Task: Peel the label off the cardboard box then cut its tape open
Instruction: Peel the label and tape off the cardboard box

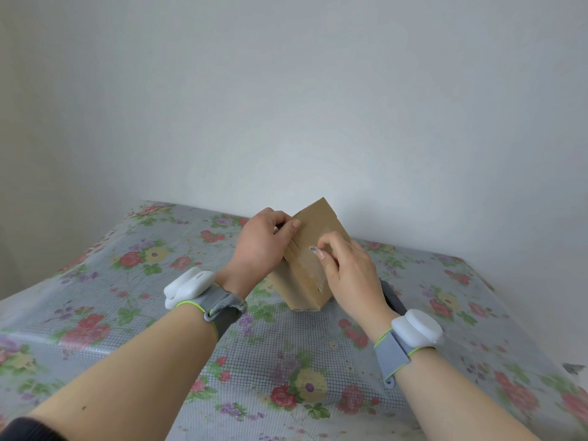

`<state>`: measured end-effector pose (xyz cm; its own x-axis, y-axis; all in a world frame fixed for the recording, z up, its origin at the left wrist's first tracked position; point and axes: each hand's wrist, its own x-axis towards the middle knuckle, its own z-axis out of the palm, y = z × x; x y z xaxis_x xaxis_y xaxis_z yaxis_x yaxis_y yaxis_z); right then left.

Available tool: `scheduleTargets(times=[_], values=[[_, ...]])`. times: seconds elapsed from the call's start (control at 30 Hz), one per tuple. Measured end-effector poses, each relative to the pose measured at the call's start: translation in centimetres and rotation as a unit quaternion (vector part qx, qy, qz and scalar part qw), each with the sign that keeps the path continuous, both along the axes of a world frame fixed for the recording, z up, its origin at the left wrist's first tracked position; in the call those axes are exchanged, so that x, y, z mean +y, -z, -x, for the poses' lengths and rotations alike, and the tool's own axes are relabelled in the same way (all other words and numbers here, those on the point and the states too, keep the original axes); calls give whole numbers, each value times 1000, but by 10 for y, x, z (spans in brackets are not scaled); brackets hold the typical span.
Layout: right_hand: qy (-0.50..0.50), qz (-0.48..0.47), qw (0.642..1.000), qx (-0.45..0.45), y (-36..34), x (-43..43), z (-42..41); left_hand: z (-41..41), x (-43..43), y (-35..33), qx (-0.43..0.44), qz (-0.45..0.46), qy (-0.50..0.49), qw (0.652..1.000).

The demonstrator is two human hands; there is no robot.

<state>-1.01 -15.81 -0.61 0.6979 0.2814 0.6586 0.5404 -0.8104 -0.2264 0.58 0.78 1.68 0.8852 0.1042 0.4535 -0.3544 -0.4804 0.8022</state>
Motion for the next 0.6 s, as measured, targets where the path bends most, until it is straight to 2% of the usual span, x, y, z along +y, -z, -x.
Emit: scheduleTargets(times=[0.13, 0.33, 0.6], values=[[-14, 45, 999, 18, -1, -8, 0, -2, 0, 0, 7, 7, -4, 1000], [16, -79, 997, -8, 4, -2, 8, 3, 0, -1, 1, 2, 7, 1000], [7, -63, 998, -26, 1, 9, 3, 2, 8, 5, 9, 24, -1, 1000]])
